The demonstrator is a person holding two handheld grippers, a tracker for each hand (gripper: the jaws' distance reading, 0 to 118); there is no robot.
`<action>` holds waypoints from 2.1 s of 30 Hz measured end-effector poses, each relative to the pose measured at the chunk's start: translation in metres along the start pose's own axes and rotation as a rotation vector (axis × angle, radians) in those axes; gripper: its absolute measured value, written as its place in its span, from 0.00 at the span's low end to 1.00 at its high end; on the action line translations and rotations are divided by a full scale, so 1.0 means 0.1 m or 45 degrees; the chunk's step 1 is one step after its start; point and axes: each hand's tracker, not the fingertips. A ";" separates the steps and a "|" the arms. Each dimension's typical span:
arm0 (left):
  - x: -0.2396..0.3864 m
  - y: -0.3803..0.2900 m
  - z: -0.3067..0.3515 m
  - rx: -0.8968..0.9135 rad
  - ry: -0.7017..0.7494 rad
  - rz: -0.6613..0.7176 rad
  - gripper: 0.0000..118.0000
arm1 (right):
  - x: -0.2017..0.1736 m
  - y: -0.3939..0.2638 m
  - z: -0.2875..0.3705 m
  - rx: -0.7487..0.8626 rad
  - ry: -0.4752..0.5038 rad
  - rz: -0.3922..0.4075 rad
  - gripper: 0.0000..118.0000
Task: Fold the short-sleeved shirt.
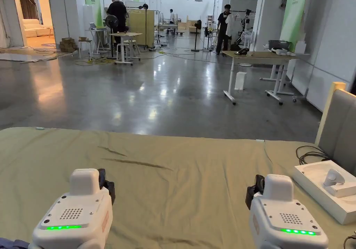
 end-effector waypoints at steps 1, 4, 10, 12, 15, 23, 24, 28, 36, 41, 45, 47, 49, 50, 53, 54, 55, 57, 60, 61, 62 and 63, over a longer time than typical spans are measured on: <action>0.00 0.01 0.01 -0.005 -0.002 -0.002 0.01 | 0.01 -0.01 -0.01 0.002 -0.003 -0.015 0.00; -0.03 0.04 0.00 -0.012 -0.013 0.033 0.01 | 0.01 0.02 0.00 0.011 -0.008 -0.002 0.00; -0.09 0.09 -0.03 -0.099 -0.025 -0.055 0.01 | -0.17 0.05 0.04 0.008 0.001 0.147 0.00; -0.14 0.09 -0.03 -0.155 -0.018 -0.117 0.01 | -0.26 0.04 0.05 0.003 0.043 0.194 0.00; -0.29 0.09 0.00 -0.236 -0.028 -0.141 0.01 | -0.44 0.01 0.07 -0.013 0.091 0.245 0.00; -1.09 -0.10 0.12 -0.559 0.100 -0.176 0.02 | -0.92 -0.21 -0.01 -0.126 0.224 0.266 0.00; -1.20 -0.11 0.17 -0.597 0.111 -0.157 0.03 | -0.98 -0.24 -0.02 -0.144 0.238 0.271 0.00; -1.77 -0.31 0.10 -0.855 0.195 -0.128 0.22 | -1.12 -0.36 -0.04 -0.174 0.286 0.286 0.00; -2.38 -0.74 0.19 -1.192 0.228 0.114 0.61 | -1.33 -0.52 -0.12 -0.247 0.320 0.325 0.00; -2.57 -1.03 0.18 -1.285 0.293 0.122 0.61 | -1.37 -0.64 -0.14 -0.292 0.331 0.366 0.00; -2.68 -1.36 0.13 -1.406 0.387 0.120 0.60 | -1.37 -0.73 -0.16 -0.337 0.319 0.370 0.00; -2.67 -1.52 0.15 -1.425 0.401 0.092 0.57 | -1.37 -0.77 -0.17 -0.359 0.314 0.365 0.00; -2.90 -1.65 -0.03 -1.337 0.397 0.089 0.45 | -1.36 -0.79 -0.16 -0.372 0.305 0.367 0.00; -2.88 -1.66 -0.09 -1.340 0.363 0.069 0.32 | -1.35 -0.80 -0.15 -0.374 0.301 0.368 0.00; -2.71 -1.76 -0.13 -1.310 0.367 -0.143 0.05 | -1.34 -0.80 -0.15 -0.380 0.292 0.356 0.00; -2.71 -1.82 -0.16 -1.324 0.362 -0.166 0.05 | -1.34 -0.81 -0.15 -0.383 0.294 0.352 0.00; -2.74 -1.85 -0.17 -1.319 0.361 -0.179 0.04 | -1.33 -0.81 -0.15 -0.384 0.295 0.351 0.00; -2.69 -1.83 -0.08 -1.276 0.369 -0.120 0.04 | -1.32 -0.82 -0.13 -0.381 0.293 0.357 0.00; -2.60 -1.59 0.12 -1.150 0.364 -0.006 0.03 | -1.29 -0.82 -0.12 -0.374 0.292 0.362 0.00; -2.51 -1.43 0.22 -1.069 0.328 0.037 0.03 | -1.28 -0.81 -0.12 -0.373 0.290 0.361 0.00; -2.50 -1.35 0.27 -1.014 0.314 0.075 0.03 | -1.27 -0.81 -0.12 -0.371 0.288 0.359 0.00; -2.45 -1.21 0.28 -0.966 0.316 0.094 0.03 | -1.26 -0.80 -0.12 -0.371 0.285 0.357 0.00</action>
